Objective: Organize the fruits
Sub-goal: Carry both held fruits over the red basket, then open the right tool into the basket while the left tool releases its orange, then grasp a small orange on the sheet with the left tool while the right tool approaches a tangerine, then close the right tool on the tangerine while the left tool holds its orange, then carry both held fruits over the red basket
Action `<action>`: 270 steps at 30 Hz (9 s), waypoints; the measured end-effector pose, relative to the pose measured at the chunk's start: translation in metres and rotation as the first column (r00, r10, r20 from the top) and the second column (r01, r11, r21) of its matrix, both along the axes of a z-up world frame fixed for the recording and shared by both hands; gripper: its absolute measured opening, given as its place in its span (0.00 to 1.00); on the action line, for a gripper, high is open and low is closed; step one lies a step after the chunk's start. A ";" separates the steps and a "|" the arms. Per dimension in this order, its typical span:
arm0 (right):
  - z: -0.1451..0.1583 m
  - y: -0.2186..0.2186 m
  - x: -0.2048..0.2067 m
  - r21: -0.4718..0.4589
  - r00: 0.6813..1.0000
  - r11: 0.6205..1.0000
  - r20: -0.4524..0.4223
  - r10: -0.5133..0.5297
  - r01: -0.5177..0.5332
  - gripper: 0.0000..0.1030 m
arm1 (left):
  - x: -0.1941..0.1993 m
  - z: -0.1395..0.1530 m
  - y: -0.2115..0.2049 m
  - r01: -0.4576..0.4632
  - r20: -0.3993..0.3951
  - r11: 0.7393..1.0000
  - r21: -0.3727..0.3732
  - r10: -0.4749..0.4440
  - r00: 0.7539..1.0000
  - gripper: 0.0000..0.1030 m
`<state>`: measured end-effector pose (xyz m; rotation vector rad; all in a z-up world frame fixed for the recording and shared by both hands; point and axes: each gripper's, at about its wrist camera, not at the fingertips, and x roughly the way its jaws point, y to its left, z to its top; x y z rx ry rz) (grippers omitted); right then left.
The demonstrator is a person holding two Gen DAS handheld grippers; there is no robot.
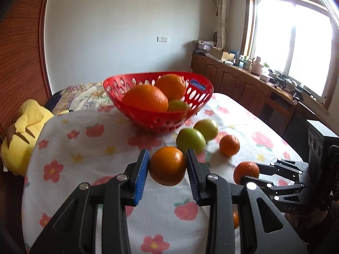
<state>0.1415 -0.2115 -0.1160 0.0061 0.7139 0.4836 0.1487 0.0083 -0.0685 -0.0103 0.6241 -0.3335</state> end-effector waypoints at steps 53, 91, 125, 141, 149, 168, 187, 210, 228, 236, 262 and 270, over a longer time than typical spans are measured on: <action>0.074 0.027 0.164 -0.099 0.981 0.988 0.141 0.131 -0.117 0.47 | 0.123 0.021 -0.033 0.035 0.029 0.999 0.027 -0.036 0.999 0.33; 0.079 0.000 0.094 -0.076 0.986 0.996 0.156 0.063 -0.051 0.50 | 0.079 0.028 -0.054 0.050 0.038 0.998 0.040 -0.051 0.998 0.39; 0.012 -0.015 0.021 -0.101 0.999 0.995 0.048 -0.011 0.016 0.51 | -0.021 -0.031 -0.038 0.025 -0.081 0.999 0.028 -0.023 0.996 0.54; 0.008 -0.020 0.020 -0.088 0.998 0.996 0.059 -0.023 0.028 0.51 | -0.057 -0.058 -0.047 0.095 -0.128 0.995 0.000 -0.094 0.987 0.54; 0.009 -0.021 0.020 -0.085 0.998 0.996 0.063 -0.028 0.033 0.51 | -0.068 -0.064 -0.056 0.151 -0.154 0.988 -0.028 -0.153 0.976 0.54; 0.008 -0.019 0.018 -0.095 0.998 0.995 0.065 -0.023 0.029 0.51 | -0.045 -0.051 -0.047 0.096 -0.103 0.995 0.016 -0.094 0.990 0.29; 0.008 -0.012 0.023 -0.129 0.999 0.992 0.045 -0.005 0.011 0.51 | -0.011 -0.048 -0.030 0.002 0.004 1.000 0.021 -0.002 1.000 0.29; 0.005 0.004 0.074 -0.197 0.999 0.980 -0.035 0.020 -0.027 0.49 | -0.012 -0.049 -0.026 -0.007 -0.004 1.000 -0.012 0.007 1.000 0.30; 0.022 0.002 0.062 -0.174 0.999 0.983 -0.010 0.050 -0.051 0.44 | -0.009 -0.048 -0.032 -0.001 -0.015 1.000 0.029 0.002 1.000 0.30; 0.058 0.001 0.068 -0.140 0.995 0.987 0.058 0.082 -0.073 0.44 | 0.003 -0.026 -0.026 0.005 -0.007 1.000 -0.003 -0.005 1.000 0.30; 0.079 0.060 0.169 -0.139 0.972 0.970 0.099 0.214 -0.200 0.44 | 0.106 0.033 0.000 -0.041 0.083 0.999 0.018 0.040 0.996 0.30; 0.065 0.067 0.175 -0.151 0.968 0.962 0.074 0.242 -0.229 0.45 | 0.145 0.030 0.005 -0.057 0.068 0.998 0.030 0.054 0.996 0.30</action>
